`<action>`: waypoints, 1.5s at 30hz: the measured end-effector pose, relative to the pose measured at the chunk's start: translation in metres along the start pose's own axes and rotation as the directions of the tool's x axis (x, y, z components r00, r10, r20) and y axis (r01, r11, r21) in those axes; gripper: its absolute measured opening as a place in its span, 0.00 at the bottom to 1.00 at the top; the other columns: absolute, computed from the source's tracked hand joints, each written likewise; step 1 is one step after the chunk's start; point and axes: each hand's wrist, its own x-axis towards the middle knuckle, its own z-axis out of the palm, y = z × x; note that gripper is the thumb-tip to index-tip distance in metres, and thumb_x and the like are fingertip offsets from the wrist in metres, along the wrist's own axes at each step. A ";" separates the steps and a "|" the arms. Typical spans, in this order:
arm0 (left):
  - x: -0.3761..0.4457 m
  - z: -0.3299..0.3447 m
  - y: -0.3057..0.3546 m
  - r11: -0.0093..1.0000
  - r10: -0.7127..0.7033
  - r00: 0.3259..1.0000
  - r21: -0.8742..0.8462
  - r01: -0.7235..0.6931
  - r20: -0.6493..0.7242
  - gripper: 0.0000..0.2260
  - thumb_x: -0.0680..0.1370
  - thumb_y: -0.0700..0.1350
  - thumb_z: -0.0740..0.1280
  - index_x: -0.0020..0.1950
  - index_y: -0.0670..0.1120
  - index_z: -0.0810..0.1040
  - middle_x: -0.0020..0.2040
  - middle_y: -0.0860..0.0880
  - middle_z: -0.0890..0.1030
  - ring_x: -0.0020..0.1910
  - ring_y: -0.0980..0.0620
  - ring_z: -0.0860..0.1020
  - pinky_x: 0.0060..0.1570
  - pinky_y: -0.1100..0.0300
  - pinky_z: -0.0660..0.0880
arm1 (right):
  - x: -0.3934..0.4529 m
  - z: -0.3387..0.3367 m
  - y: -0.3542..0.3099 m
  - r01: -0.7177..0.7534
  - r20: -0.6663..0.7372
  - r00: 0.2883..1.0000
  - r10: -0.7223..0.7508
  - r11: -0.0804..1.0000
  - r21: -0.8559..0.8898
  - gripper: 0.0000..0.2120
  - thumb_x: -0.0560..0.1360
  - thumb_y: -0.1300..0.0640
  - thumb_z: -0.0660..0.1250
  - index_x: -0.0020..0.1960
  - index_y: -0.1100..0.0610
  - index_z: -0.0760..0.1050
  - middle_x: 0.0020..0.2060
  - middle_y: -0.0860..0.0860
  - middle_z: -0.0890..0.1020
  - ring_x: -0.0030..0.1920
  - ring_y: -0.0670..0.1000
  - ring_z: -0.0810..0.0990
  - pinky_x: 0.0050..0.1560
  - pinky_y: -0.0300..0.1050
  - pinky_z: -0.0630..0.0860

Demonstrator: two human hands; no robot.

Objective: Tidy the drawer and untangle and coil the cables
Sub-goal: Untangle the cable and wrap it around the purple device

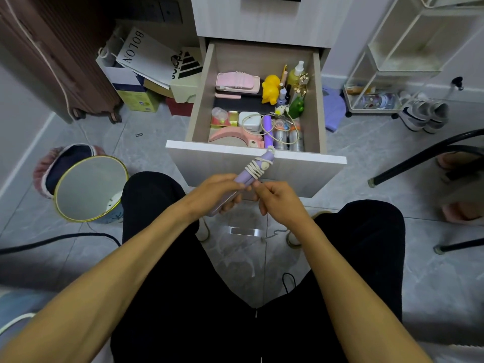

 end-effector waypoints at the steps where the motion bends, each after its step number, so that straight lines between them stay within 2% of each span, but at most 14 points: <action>1: 0.000 -0.001 -0.001 1.000 0.007 1.000 -0.023 -0.007 0.015 0.12 0.79 0.47 0.60 0.51 0.39 0.78 0.36 0.44 0.76 0.27 0.51 0.70 0.28 0.61 0.67 | -0.001 -0.001 -0.001 -0.023 0.025 0.999 0.023 1.000 -0.002 0.21 0.82 0.50 0.57 0.37 0.60 0.77 0.23 0.52 0.77 0.23 0.42 0.72 0.31 0.33 0.71; 4: 0.001 0.001 -0.004 0.997 -0.028 0.999 -0.078 0.025 -0.029 0.14 0.80 0.46 0.58 0.49 0.38 0.78 0.36 0.45 0.78 0.28 0.50 0.71 0.28 0.60 0.68 | -0.003 -0.001 -0.001 -0.082 0.073 0.994 0.083 0.997 -0.016 0.23 0.83 0.48 0.56 0.37 0.59 0.77 0.22 0.51 0.77 0.22 0.42 0.72 0.29 0.31 0.69; 6: 0.003 0.003 -0.005 0.993 -0.091 0.982 -0.093 0.076 -0.165 0.12 0.82 0.45 0.60 0.47 0.40 0.79 0.36 0.45 0.79 0.28 0.50 0.71 0.28 0.61 0.69 | -0.006 0.000 0.000 -0.044 0.103 0.993 0.059 0.988 -0.146 0.22 0.83 0.48 0.56 0.38 0.58 0.78 0.24 0.50 0.78 0.24 0.42 0.74 0.33 0.35 0.71; 10: 0.012 -0.009 -0.005 0.981 0.060 0.925 0.195 0.016 -0.375 0.03 0.77 0.47 0.70 0.49 0.50 0.83 0.41 0.50 0.83 0.32 0.54 0.75 0.36 0.61 0.73 | -0.015 0.003 0.001 0.134 0.126 0.988 -0.093 0.921 -0.366 0.17 0.82 0.51 0.58 0.43 0.58 0.78 0.33 0.48 0.80 0.32 0.44 0.74 0.38 0.44 0.71; 12: 0.011 -0.012 -0.004 0.925 0.167 0.915 0.379 -0.017 -0.366 0.09 0.74 0.48 0.74 0.54 0.52 0.84 0.44 0.53 0.84 0.41 0.54 0.80 0.45 0.58 0.77 | -0.019 -0.004 -0.006 0.217 0.076 0.976 -0.203 0.911 -0.350 0.15 0.82 0.53 0.60 0.41 0.59 0.77 0.31 0.48 0.78 0.32 0.45 0.73 0.38 0.45 0.71; 16: 0.000 -0.004 -0.003 0.689 0.344 0.895 0.724 -0.034 -0.285 0.15 0.73 0.53 0.72 0.59 0.57 0.82 0.49 0.53 0.85 0.47 0.50 0.82 0.47 0.52 0.79 | -0.019 -0.020 -0.022 0.332 0.020 0.935 -0.355 0.851 -0.407 0.13 0.80 0.52 0.61 0.37 0.52 0.71 0.27 0.45 0.71 0.30 0.50 0.71 0.34 0.49 0.71; 19: -0.005 0.001 -0.002 0.507 0.427 0.873 0.862 -0.017 -0.234 0.14 0.75 0.52 0.70 0.61 0.56 0.81 0.51 0.50 0.85 0.49 0.46 0.81 0.43 0.58 0.75 | -0.014 -0.032 -0.026 0.309 0.005 0.935 -0.356 0.804 -0.508 0.14 0.79 0.48 0.61 0.37 0.53 0.71 0.28 0.44 0.70 0.32 0.52 0.71 0.33 0.53 0.73; 23: -0.010 0.009 -0.001 0.142 0.485 0.871 0.990 0.002 -0.071 0.09 0.73 0.50 0.70 0.53 0.54 0.82 0.44 0.50 0.83 0.44 0.45 0.80 0.43 0.58 0.65 | -0.011 -0.036 -0.035 0.294 0.037 0.945 -0.325 0.796 -0.529 0.17 0.77 0.46 0.67 0.34 0.54 0.69 0.28 0.46 0.71 0.32 0.52 0.71 0.34 0.50 0.71; 26: -0.015 0.011 0.001 0.039 0.529 0.845 0.991 -0.124 0.085 0.08 0.70 0.46 0.73 0.47 0.54 0.83 0.42 0.52 0.83 0.41 0.47 0.77 0.44 0.55 0.56 | -0.002 -0.037 -0.043 0.295 0.054 0.948 -0.312 0.808 -0.509 0.18 0.75 0.46 0.69 0.33 0.54 0.69 0.27 0.47 0.71 0.32 0.52 0.71 0.34 0.49 0.69; 28: -0.019 0.008 0.008 0.081 0.545 0.826 0.971 -0.224 0.146 0.09 0.70 0.45 0.74 0.48 0.55 0.83 0.45 0.55 0.84 0.44 0.49 0.77 0.48 0.55 0.56 | 0.003 -0.041 -0.042 0.259 0.035 0.962 -0.272 0.859 -0.441 0.17 0.75 0.48 0.70 0.32 0.54 0.70 0.27 0.47 0.71 0.31 0.48 0.70 0.34 0.46 0.68; 32: -0.028 0.002 0.014 0.329 0.593 0.796 0.866 -0.378 0.122 0.14 0.68 0.44 0.78 0.52 0.53 0.84 0.45 0.55 0.85 0.43 0.49 0.78 0.52 0.54 0.64 | 0.000 -0.044 -0.027 0.086 0.051 0.995 -0.082 0.994 -0.064 0.16 0.76 0.50 0.70 0.37 0.61 0.78 0.26 0.47 0.71 0.28 0.41 0.68 0.32 0.33 0.67; 35: -0.031 0.001 0.006 0.491 0.560 0.824 0.765 -0.417 0.089 0.17 0.67 0.43 0.79 0.54 0.52 0.84 0.43 0.56 0.84 0.40 0.51 0.78 0.46 0.54 0.73 | -0.008 -0.035 -0.013 -0.019 0.118 0.993 0.007 0.994 0.105 0.13 0.76 0.51 0.69 0.36 0.57 0.81 0.26 0.45 0.77 0.29 0.42 0.73 0.35 0.34 0.71; 39: -0.032 0.005 -0.005 0.671 0.508 0.861 0.634 -0.384 -0.015 0.17 0.69 0.39 0.78 0.55 0.52 0.84 0.45 0.64 0.81 0.45 0.57 0.79 0.46 0.61 0.75 | -0.017 -0.019 0.001 0.014 0.096 0.995 -0.037 0.973 0.229 0.06 0.77 0.62 0.68 0.42 0.60 0.82 0.28 0.44 0.78 0.30 0.38 0.74 0.35 0.34 0.70; 45: -0.035 0.009 -0.004 0.719 0.440 0.897 0.580 -0.384 0.049 0.18 0.69 0.38 0.78 0.55 0.55 0.83 0.48 0.61 0.82 0.47 0.55 0.80 0.49 0.58 0.77 | -0.019 -0.011 0.000 -0.056 0.112 0.993 0.025 0.957 0.286 0.18 0.78 0.55 0.66 0.29 0.52 0.75 0.26 0.46 0.72 0.30 0.46 0.70 0.34 0.40 0.68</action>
